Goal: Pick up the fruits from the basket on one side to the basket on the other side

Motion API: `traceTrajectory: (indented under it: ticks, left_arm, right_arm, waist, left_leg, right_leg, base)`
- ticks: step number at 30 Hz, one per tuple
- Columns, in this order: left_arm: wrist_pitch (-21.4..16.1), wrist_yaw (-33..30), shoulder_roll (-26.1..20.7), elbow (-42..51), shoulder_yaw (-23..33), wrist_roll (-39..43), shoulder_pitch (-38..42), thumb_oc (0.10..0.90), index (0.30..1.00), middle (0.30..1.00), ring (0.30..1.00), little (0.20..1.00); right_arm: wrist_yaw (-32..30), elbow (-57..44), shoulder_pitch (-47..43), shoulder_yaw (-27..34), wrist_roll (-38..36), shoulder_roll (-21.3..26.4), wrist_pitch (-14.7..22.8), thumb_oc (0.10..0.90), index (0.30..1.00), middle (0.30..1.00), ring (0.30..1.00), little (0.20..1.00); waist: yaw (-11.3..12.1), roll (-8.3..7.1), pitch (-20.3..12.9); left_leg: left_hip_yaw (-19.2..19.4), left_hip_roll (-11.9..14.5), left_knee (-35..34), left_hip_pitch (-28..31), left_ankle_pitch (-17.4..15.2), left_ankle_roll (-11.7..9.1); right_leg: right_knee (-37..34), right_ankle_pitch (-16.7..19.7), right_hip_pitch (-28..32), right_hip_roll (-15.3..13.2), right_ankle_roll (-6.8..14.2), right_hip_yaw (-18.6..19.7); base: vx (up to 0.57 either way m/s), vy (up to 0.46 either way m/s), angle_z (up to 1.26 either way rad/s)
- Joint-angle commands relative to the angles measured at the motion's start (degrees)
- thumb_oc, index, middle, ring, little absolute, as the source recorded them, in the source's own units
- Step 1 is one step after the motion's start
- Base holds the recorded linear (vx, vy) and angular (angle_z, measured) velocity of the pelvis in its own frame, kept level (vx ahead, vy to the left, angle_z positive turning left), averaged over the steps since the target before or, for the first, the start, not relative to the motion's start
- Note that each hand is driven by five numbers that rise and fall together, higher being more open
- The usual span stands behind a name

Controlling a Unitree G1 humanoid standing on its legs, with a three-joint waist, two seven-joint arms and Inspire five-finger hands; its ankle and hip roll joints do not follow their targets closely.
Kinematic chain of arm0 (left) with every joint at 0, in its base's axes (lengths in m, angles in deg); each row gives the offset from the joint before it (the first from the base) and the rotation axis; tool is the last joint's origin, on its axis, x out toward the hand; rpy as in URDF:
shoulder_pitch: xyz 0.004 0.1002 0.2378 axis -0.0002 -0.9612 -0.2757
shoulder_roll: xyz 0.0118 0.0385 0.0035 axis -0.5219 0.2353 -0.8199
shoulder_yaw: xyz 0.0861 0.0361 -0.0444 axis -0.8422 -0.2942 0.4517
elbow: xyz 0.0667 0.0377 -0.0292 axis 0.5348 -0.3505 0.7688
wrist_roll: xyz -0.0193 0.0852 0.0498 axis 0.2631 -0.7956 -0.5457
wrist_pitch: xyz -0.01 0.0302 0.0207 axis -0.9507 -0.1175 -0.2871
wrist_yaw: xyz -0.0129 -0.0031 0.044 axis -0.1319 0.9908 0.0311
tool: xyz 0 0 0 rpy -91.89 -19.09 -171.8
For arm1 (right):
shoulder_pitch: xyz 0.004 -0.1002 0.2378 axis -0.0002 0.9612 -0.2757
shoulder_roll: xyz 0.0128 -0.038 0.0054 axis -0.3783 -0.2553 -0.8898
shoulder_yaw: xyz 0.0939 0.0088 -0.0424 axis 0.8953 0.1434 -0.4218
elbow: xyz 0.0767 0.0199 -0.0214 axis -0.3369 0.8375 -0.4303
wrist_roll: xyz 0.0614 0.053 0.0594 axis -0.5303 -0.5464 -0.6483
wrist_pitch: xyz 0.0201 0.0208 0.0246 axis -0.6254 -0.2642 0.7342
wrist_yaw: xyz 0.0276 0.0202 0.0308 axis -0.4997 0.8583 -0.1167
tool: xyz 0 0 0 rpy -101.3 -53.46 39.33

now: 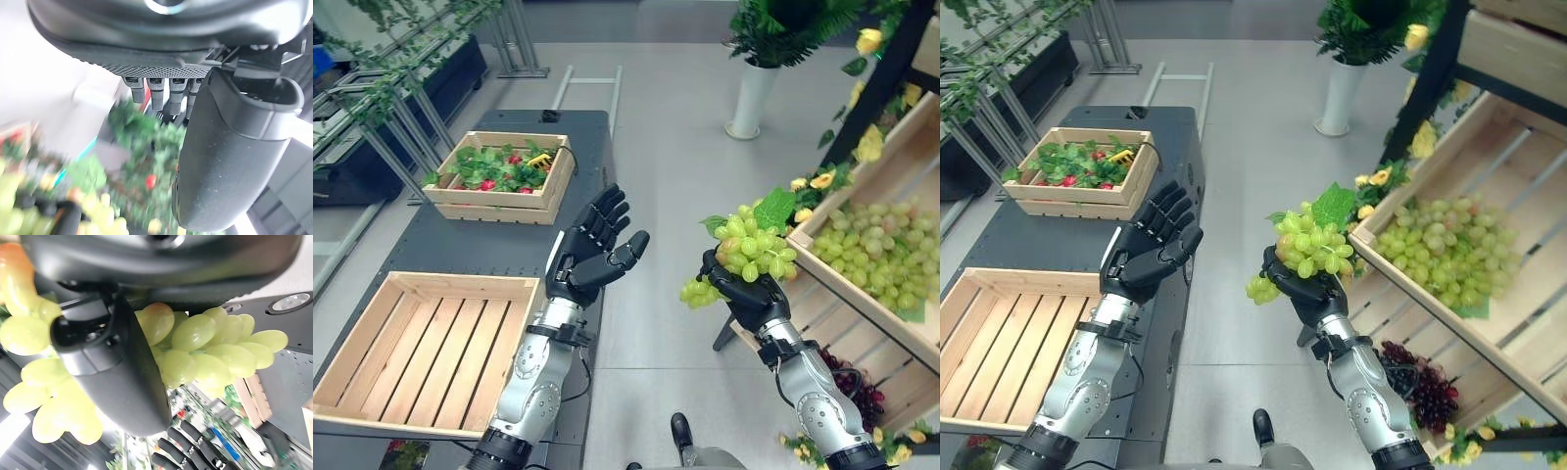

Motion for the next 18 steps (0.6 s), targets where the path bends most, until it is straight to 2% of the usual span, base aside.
traceTrajectory:
  ticks: [1, 2, 4, 6, 7, 11, 12, 14, 18]
  left_arm:
    - [-3.9, 4.8, -1.4, 5.4, 0.8, 2.9, 5.1, 0.800, 0.900, 0.900, 0.900, 0.900]
    - [-3.4, 4.8, -1.5, 5.5, 0.9, 3.5, 5.3, 0.800, 0.900, 0.900, 0.900, 0.900]
    - [-2.6, 6.2, -2.2, 5.7, 0.9, 4.2, 5.8, 0.800, 0.900, 0.900, 0.900, 0.900]
    - [-2.4, 6.3, -2.3, 5.8, 0.6, 4.7, 5.8, 0.800, 0.900, 0.900, 0.900, 0.900]
    - [-1.9, 5.9, -2.7, 6.3, 0.2, 5.5, 5.8, 0.800, 0.900, 0.900, 0.900, 0.900]
    - [-1.1, 6.1, -2.2, 6.3, -0.1, 6.4, 6.2, 0.800, 0.900, 0.900, 0.900, 0.900]
    - [-1.2, 5.8, -2.1, 6.0, -0.3, 6.4, 6.4, 0.800, 0.900, 0.900, 0.900, 0.900]
    - [-1.7, 4.7, -1.6, 5.4, -0.8, 7.2, 6.9, 0.800, 0.900, 0.900, 0.900, 0.900]
    - [-2.5, 4.2, -0.2, 4.1, -0.5, 9.3, 7.2, 0.800, 0.900, 0.900, 0.900, 0.900]
  right_arm:
    - [6.4, -8.0, -7.5, 2.1, -2.2, -0.7, 8.6, 0.400, 0.300, 0.300, 0.300, 0.300]
    - [7.0, -7.7, -7.9, 2.0, -2.8, -0.5, 8.3, 0.400, 0.300, 0.300, 0.300, 0.300]
    - [8.7, -6.6, -9.7, 1.6, -3.8, 0.0, 8.2, 0.400, 0.300, 0.300, 0.300, 0.300]
    - [9.1, -6.4, -10.5, 1.2, -3.9, 0.0, 8.2, 0.400, 0.300, 0.300, 0.300, 0.300]
    - [9.6, -6.4, -11.5, 0.0, -4.0, 0.0, 8.1, 0.400, 0.300, 0.300, 0.300, 0.300]
    - [10.7, -7.1, -14.4, -2.2, -3.5, -0.3, 7.4, 0.400, 0.300, 0.300, 0.300, 0.300]
    - [10.9, -7.4, -15.2, -2.6, -3.6, -0.1, 7.0, 0.400, 0.300, 0.300, 0.300, 0.300]
    - [10.6, -8.3, -16.9, -3.8, -4.3, 0.5, 5.7, 0.400, 0.300, 0.300, 0.300, 0.300]
    - [10.6, -10.6, -17.9, -3.5, -4.1, 1.5, 2.1, 0.400, 0.300, 0.300, 0.300, 0.300]
  waist:
    - [-0.2, 0.16, -1.2]
    - [0.2, 0.05, -1.0]
    - [1.4, 0.47, -0.6]
    - [1.9, 0.74, -0.7]
    - [3.0, 0.82, -1.1]
    - [5.9, -0.44, -3.1]
    - [6.3, -0.97, -3.5]
    - [6.1, -1.88, -4.3]
    - [4.8, -2.51, -4.9]
  left_leg:
    - [-1.1, 1.6, -0.4, -5.9, 3.5, -2.2]
    - [-0.2, 1.8, -0.4, -6.0, 3.5, -2.2]
    - [2.7, 3.1, -0.4, -6.3, 3.8, -2.0]
    - [3.5, 3.8, -0.4, -6.6, 4.2, -2.0]
    - [5.2, 4.6, -0.4, -7.0, 4.3, -1.9]
    - [7.3, 6.1, -0.4, -7.8, 4.5, -2.7]
    - [7.4, 6.3, -0.4, -7.8, 4.6, -3.0]
    - [6.8, 7.2, -0.4, -7.8, 4.9, -4.0]
    - [7.0, 10.4, -0.4, -7.5, 5.6, -6.3]
  right_leg:
    - [0.5, 2.7, 0.6, -4.7, 5.1, -6.6]
    - [1.2, 2.8, 0.5, -5.2, 5.1, -8.1]
    - [7.1, 0.7, 0.8, -6.8, 4.6, -12.5]
    - [9.7, -0.1, 1.2, -7.4, 4.4, -13.8]
    - [11.9, -0.8, 2.4, -9.3, 4.2, -16.9]
    - [8.1, -2.6, 8.2, -13.0, 5.0, -23.2]
    - [5.4, -2.7, 9.7, -13.1, 5.3, -23.9]
    - [0.3, -2.3, 10.8, -11.5, 5.7, -22.4]
    - [0.0, -3.5, 9.2, -9.2, 4.7, -20.6]
  base:
    - [-0.14, 0.003, -0.76]
    - [-0.13, -0.024, -0.94]
    - [-0.13, -0.030, -0.90]
    - [-0.09, -0.044, -0.56]
    - [-0.08, -0.083, -0.48]
    - [-0.07, -0.168, -0.54]
    - [-0.05, -0.245, -0.80]
    - [-0.04, -0.263, -0.61]
    - [-0.06, -0.245, -0.49]
